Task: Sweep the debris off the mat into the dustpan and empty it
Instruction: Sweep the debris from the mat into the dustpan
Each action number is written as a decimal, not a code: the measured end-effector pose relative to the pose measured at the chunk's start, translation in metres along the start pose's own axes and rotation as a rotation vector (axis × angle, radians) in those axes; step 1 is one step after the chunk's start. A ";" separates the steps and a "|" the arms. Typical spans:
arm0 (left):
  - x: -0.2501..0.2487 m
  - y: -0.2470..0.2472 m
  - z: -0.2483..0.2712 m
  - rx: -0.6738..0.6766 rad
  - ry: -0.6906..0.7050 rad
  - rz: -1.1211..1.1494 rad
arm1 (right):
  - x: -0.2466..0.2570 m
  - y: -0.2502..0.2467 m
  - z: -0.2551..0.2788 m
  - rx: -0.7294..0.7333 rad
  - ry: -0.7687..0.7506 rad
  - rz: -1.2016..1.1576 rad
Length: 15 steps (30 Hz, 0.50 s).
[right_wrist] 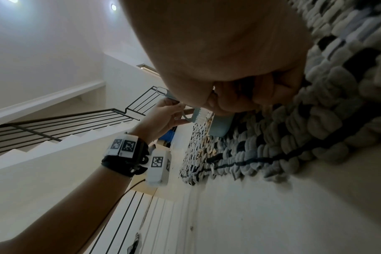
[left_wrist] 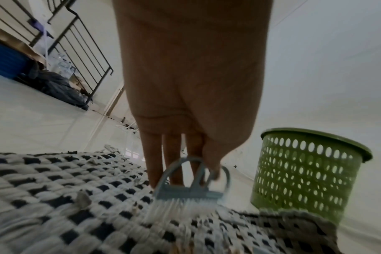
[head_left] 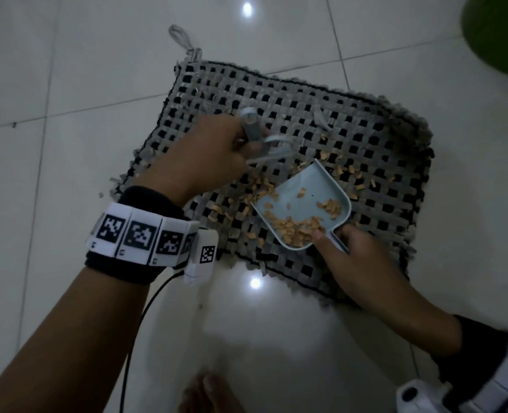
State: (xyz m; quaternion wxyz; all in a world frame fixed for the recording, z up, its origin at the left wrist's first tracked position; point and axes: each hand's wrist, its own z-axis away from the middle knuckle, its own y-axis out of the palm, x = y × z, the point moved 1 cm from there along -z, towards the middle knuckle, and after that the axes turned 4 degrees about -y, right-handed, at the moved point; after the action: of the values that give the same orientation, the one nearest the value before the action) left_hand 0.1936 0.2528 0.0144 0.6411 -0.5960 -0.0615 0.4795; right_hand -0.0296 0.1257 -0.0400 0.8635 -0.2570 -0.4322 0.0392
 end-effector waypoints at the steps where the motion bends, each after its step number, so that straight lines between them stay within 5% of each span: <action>1: -0.001 0.002 0.004 -0.084 0.009 0.001 | 0.001 -0.004 -0.001 0.012 0.004 0.007; 4: -0.004 0.010 0.015 -0.219 -0.006 -0.150 | 0.000 -0.019 -0.001 0.054 0.003 0.028; 8: -0.016 0.031 0.029 -0.219 -0.123 -0.224 | -0.004 -0.031 -0.002 0.100 -0.007 0.116; 15: -0.052 0.063 0.034 -0.188 -0.131 -0.226 | 0.003 -0.050 -0.015 0.154 -0.005 0.205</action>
State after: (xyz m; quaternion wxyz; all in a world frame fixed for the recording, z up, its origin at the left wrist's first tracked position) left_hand 0.1095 0.2301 -0.0025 0.6272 -0.6101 -0.2144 0.4340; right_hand -0.0240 0.0770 -0.0208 0.8710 -0.2325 -0.4015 0.1612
